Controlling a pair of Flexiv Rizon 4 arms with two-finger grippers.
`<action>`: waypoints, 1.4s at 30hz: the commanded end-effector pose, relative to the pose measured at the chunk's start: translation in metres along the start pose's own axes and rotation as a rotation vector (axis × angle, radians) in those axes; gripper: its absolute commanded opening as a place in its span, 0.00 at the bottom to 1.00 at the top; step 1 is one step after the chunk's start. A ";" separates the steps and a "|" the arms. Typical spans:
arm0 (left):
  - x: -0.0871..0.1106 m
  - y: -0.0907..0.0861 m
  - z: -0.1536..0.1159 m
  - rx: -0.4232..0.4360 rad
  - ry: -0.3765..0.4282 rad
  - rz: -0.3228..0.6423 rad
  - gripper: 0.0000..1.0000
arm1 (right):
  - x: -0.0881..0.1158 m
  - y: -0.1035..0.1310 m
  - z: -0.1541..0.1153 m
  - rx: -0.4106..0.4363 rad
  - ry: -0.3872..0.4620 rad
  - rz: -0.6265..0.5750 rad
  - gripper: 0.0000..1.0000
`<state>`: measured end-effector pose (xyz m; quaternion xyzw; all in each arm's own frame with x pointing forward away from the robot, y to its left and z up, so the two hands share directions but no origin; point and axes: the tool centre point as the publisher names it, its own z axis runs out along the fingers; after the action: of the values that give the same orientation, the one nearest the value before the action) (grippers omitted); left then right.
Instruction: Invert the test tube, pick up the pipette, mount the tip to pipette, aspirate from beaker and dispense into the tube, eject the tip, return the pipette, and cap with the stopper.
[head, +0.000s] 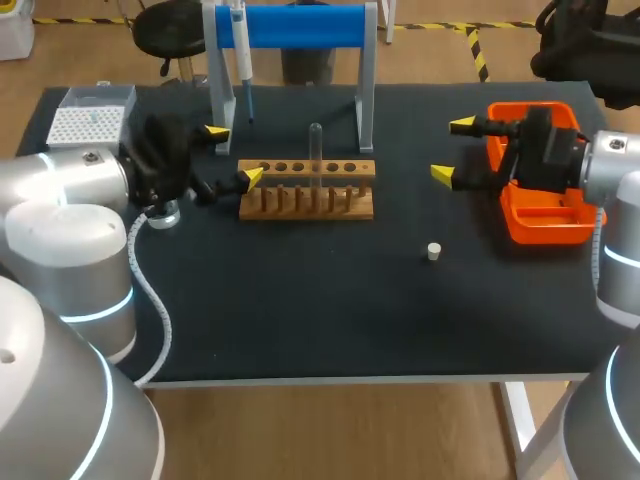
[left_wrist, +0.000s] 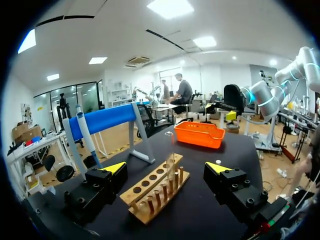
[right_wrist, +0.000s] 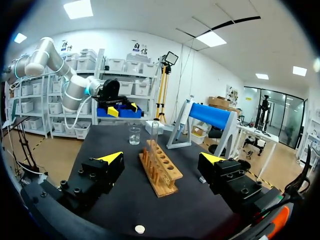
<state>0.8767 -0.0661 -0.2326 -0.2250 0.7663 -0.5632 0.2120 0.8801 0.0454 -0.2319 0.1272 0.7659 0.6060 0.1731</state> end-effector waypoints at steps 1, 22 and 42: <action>0.002 0.004 -0.003 0.116 -0.013 0.002 1.00 | 0.001 0.000 0.000 -0.001 -0.001 -0.001 1.00; -0.001 0.004 -0.006 0.113 -0.062 -0.022 1.00 | 0.001 0.000 0.000 -0.001 -0.001 -0.001 1.00; -0.001 0.004 -0.006 0.113 -0.062 -0.022 1.00 | -0.002 0.018 0.089 -0.153 0.419 0.031 1.00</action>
<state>0.8752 -0.0600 -0.2328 -0.2386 0.7268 -0.5983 0.2384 0.8959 0.1158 -0.2243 0.0505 0.7378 0.6700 0.0649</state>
